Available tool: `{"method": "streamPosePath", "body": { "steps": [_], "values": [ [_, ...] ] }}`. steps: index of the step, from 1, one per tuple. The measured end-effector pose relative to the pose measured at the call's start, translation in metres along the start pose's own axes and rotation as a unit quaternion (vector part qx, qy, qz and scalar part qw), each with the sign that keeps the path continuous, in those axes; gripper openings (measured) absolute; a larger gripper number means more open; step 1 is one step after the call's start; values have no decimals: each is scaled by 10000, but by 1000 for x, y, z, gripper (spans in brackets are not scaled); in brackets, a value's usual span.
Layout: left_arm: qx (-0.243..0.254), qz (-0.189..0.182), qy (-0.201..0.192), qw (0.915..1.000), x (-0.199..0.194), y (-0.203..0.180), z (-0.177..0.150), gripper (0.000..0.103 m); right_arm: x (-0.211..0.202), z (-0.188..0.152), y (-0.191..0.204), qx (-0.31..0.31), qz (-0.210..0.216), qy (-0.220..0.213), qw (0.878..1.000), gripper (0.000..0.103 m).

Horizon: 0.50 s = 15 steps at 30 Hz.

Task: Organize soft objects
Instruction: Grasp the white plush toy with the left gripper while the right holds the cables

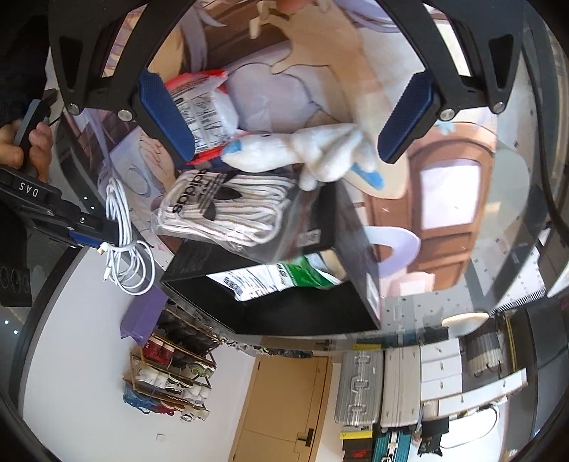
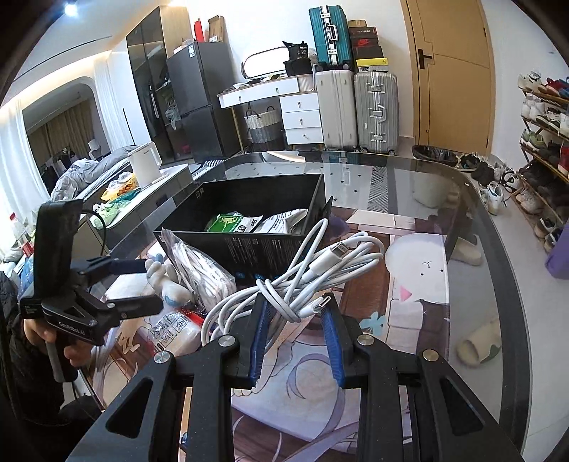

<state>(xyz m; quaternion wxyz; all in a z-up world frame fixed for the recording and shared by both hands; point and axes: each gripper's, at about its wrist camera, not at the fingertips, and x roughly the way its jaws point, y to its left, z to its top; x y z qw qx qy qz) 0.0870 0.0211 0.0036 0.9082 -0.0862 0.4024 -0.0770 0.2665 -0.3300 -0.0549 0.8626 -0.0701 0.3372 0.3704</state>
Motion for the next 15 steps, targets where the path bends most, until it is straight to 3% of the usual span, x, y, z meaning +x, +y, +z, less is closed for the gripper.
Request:
{"method": "streamPosePath", "body": {
  "steps": [4,15],
  "values": [
    [60,263,137,9995,12,-6,1,103,-1,0,-1,21,3,-7,10000,30],
    [-360,239,245,9988,20,13,0,101,5,1,2,-9,55,36,10000,30]
  ]
}}
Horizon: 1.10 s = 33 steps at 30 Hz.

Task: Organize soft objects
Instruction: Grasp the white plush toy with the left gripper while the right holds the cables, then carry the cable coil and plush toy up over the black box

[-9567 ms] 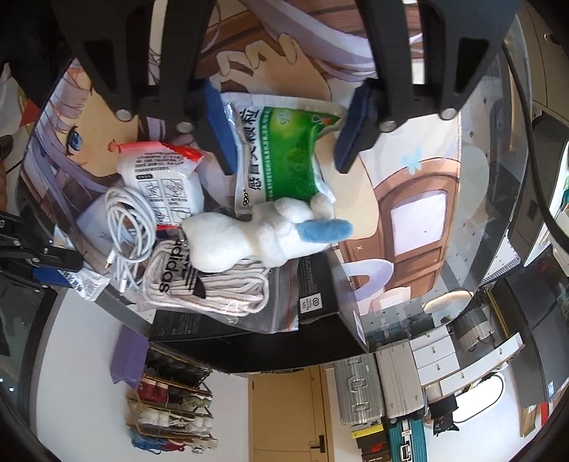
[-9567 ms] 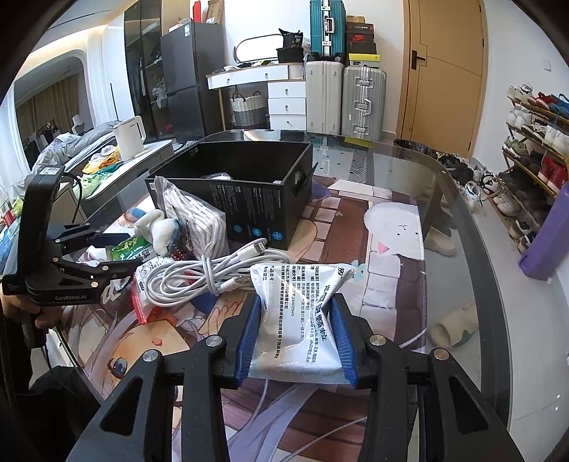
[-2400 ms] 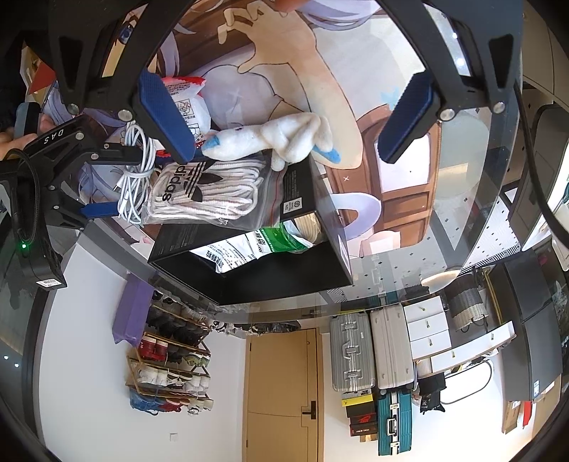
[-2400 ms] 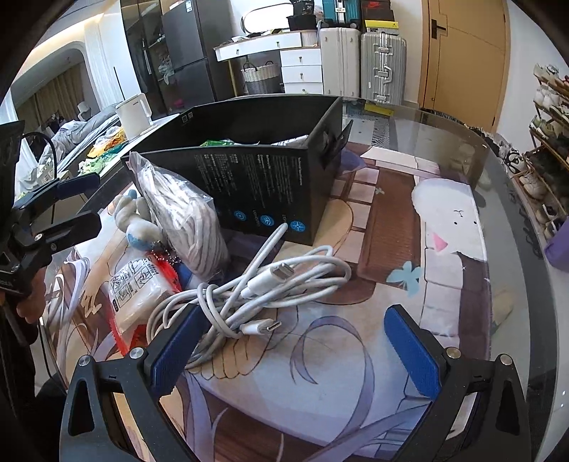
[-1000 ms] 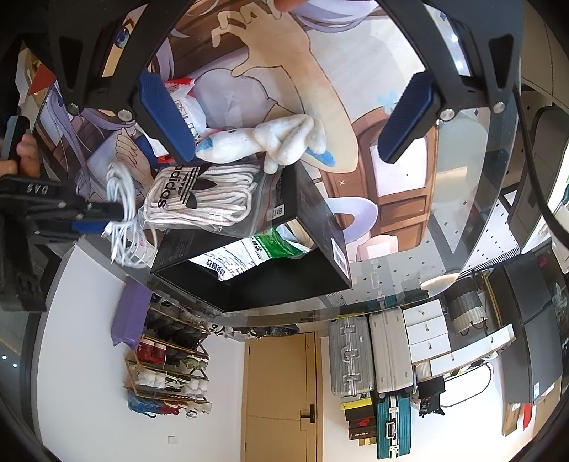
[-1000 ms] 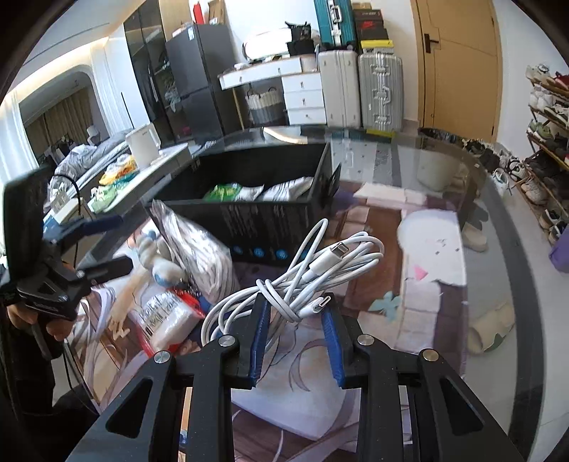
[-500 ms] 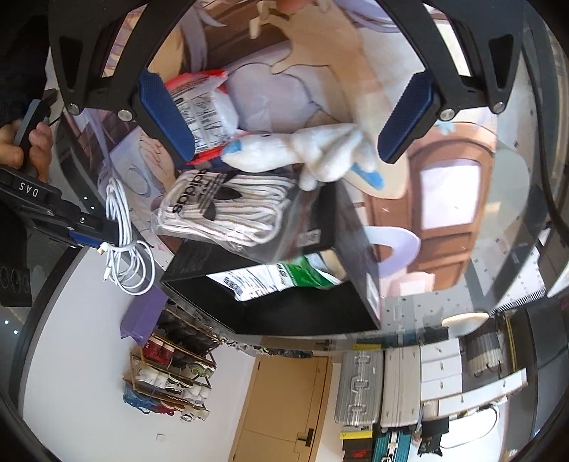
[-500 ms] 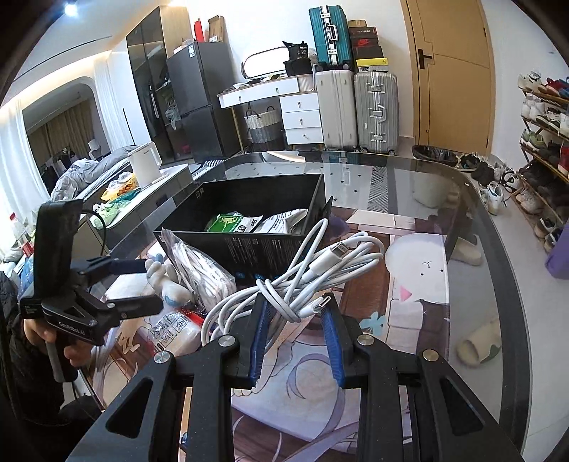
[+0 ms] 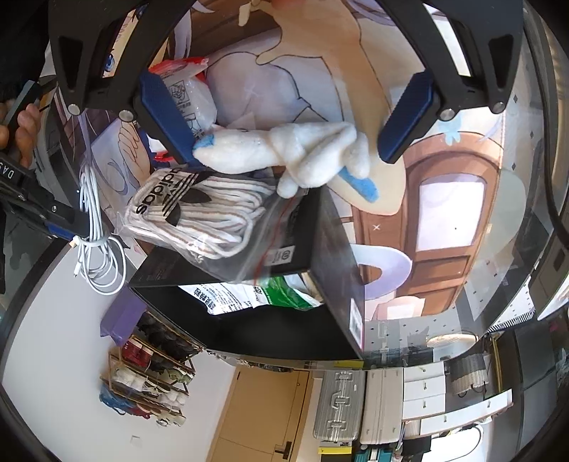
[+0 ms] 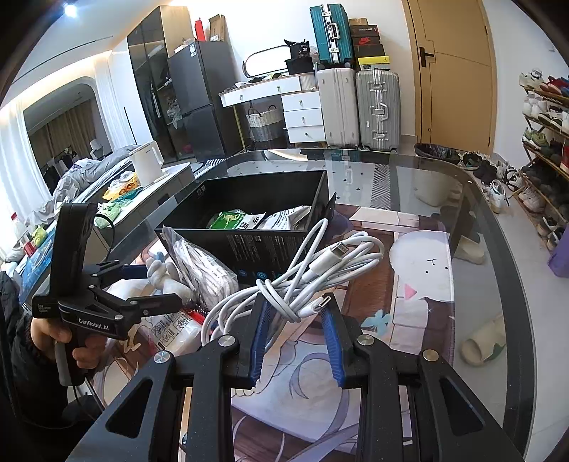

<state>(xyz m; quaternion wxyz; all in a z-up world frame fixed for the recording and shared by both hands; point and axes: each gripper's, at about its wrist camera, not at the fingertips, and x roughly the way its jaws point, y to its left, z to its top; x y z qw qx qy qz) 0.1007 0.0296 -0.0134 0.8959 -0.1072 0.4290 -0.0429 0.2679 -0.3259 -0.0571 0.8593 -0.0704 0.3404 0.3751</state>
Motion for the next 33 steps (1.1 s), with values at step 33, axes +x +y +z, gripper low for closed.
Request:
{"method": "streamPosePath", "body": {
  "steps": [33],
  "values": [
    [182,134,-1330,9909,-82,0,26,90,-22,20,15,-158,-106,-636,9978,30]
  ]
}}
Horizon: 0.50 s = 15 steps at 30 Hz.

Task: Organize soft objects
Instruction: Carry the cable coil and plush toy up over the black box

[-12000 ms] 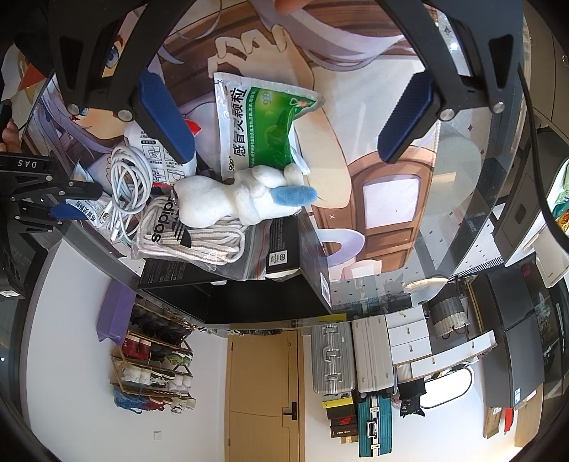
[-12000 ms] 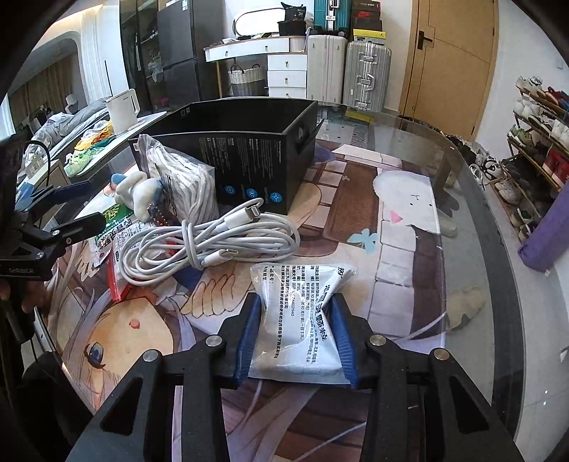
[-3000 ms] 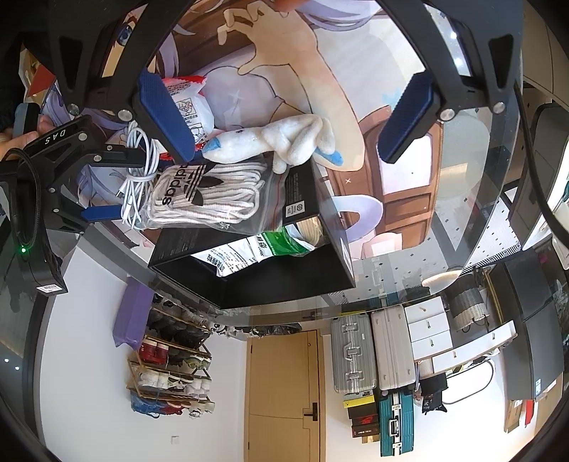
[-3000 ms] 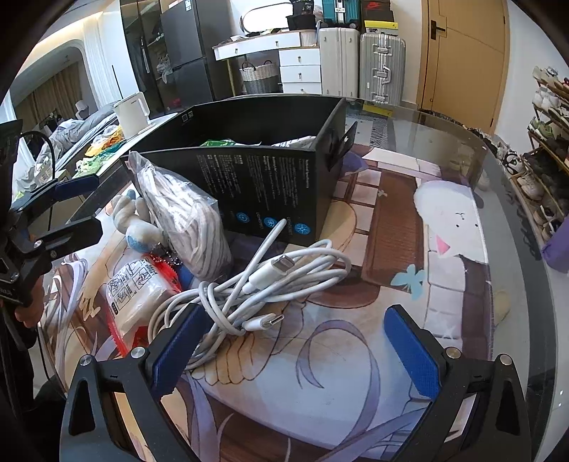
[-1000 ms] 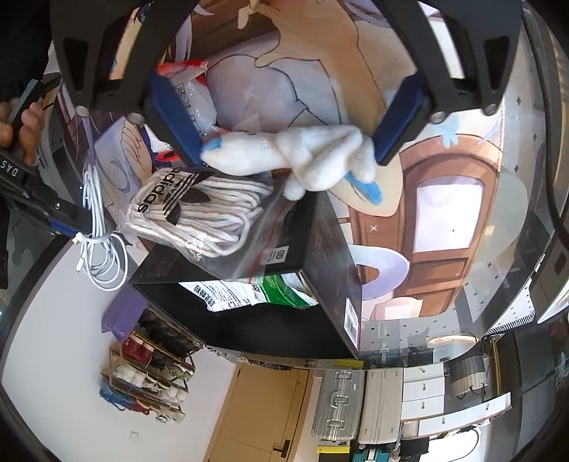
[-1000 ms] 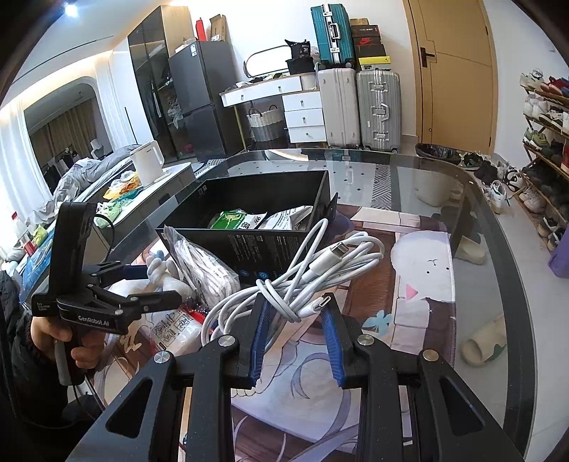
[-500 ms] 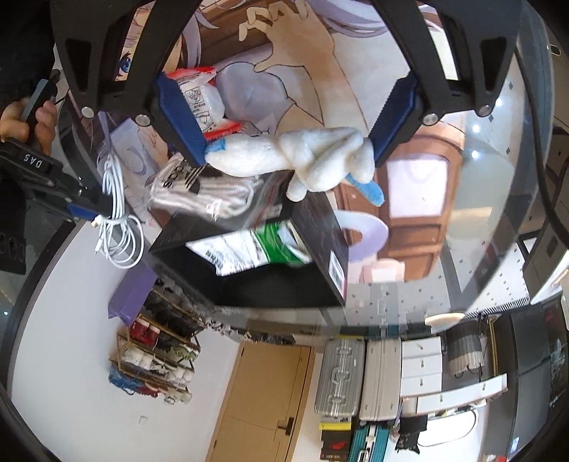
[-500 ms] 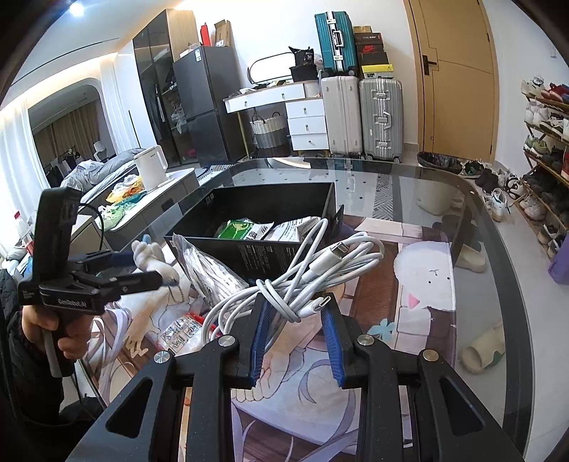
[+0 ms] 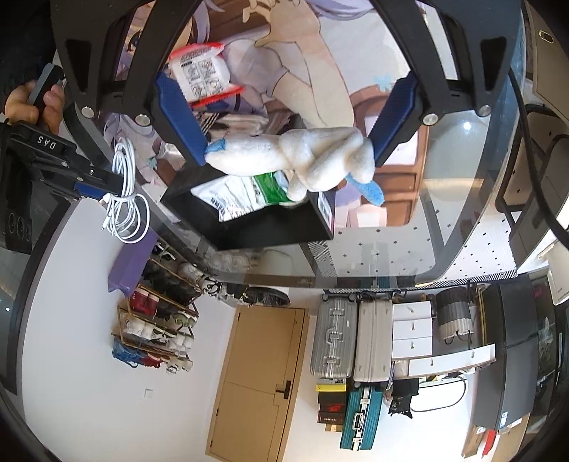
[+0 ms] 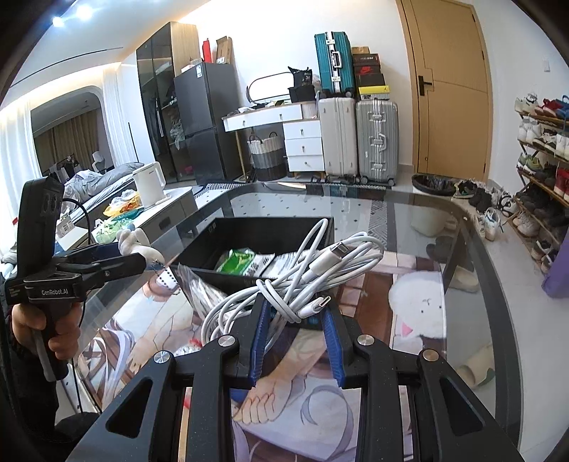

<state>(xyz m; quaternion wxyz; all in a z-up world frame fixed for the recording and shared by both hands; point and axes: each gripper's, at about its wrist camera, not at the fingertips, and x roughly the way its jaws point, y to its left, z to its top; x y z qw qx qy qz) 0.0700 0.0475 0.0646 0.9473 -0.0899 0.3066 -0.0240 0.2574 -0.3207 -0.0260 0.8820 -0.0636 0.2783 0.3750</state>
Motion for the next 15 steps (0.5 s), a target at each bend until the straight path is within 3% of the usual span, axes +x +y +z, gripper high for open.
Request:
{"method": "streamPosePath", "body": {
  "steps": [15],
  "values": [
    [13,-119,-296,9995,21,-15,33,90,18,41,6,-190,-230,-249,9992,30]
  ]
}}
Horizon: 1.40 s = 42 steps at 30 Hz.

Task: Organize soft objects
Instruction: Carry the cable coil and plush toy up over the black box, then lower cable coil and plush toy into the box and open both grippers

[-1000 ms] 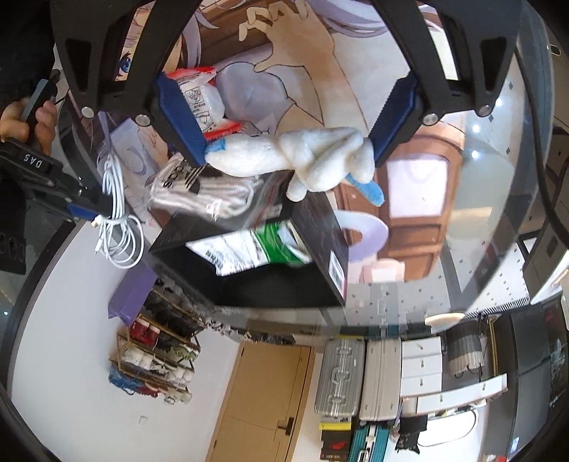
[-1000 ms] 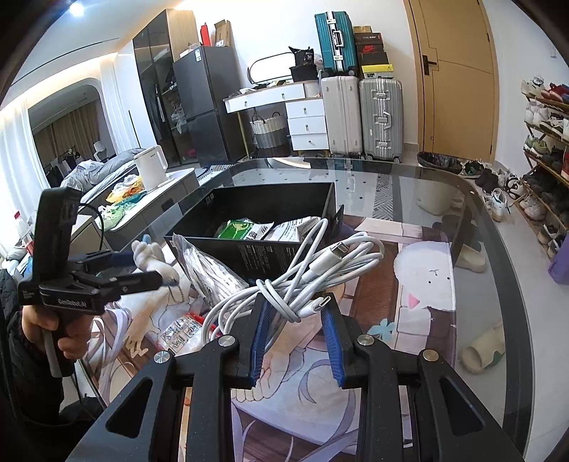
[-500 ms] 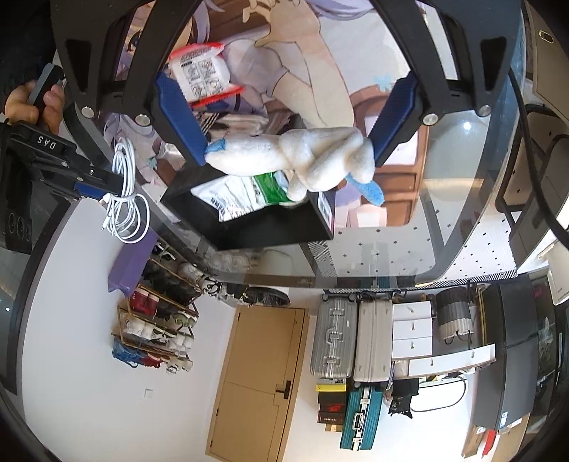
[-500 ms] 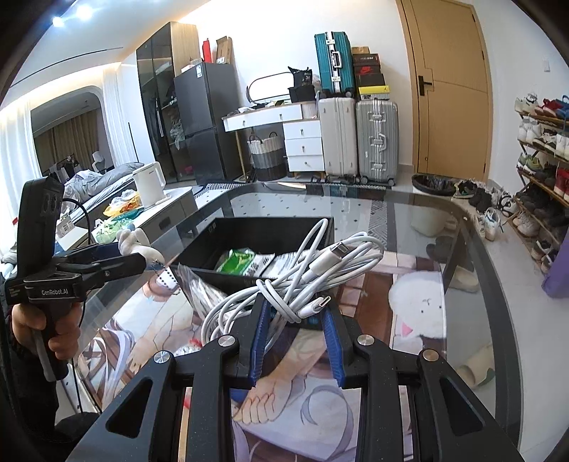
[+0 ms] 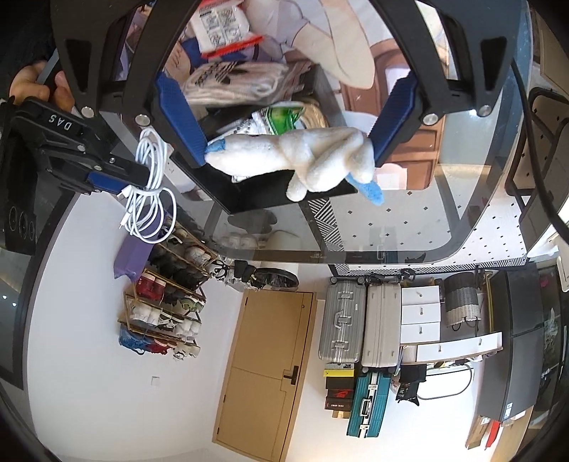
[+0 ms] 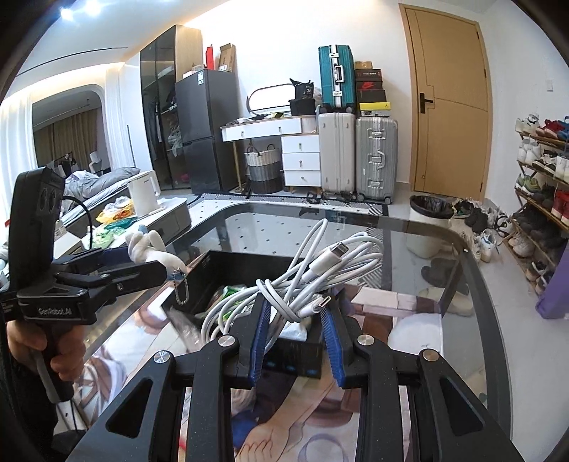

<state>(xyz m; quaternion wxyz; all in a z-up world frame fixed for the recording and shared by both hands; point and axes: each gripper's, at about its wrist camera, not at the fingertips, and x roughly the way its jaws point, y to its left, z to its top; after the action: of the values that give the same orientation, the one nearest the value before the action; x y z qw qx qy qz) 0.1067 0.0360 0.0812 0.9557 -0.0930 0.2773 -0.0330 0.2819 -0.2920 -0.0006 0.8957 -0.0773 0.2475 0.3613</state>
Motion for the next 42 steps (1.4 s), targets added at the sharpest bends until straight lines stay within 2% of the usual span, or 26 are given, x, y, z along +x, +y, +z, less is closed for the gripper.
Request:
{"method": "streamPosePath", "body": {
  "steps": [3,8,16,25,31,37,42],
  "values": [
    [16,5,-20,10000,9,-1,3,90,11,6,-1,-32,-120,7,9999,30],
    [126,252,98,9996,30,-6,0,90,28,7,0,-124,-313,-2,9994,30],
    [237,330,179,9990,53,-11,-8,90,54,4,6,-481,-667,-6,9966,30],
    [386,440,315,9978,66,-14,-13,91,74,5,10,-595,-740,30,9955,30],
    [612,502,366,9962,67,-18,-16,91,81,2,16,-826,-963,-67,9919,30],
    [933,614,406,9929,68,-28,-21,91,89,-5,29,-1140,-854,115,9897,30],
    [921,546,417,9934,64,-25,-20,91,91,-16,42,-1426,-688,310,9869,30]
  ]
}}
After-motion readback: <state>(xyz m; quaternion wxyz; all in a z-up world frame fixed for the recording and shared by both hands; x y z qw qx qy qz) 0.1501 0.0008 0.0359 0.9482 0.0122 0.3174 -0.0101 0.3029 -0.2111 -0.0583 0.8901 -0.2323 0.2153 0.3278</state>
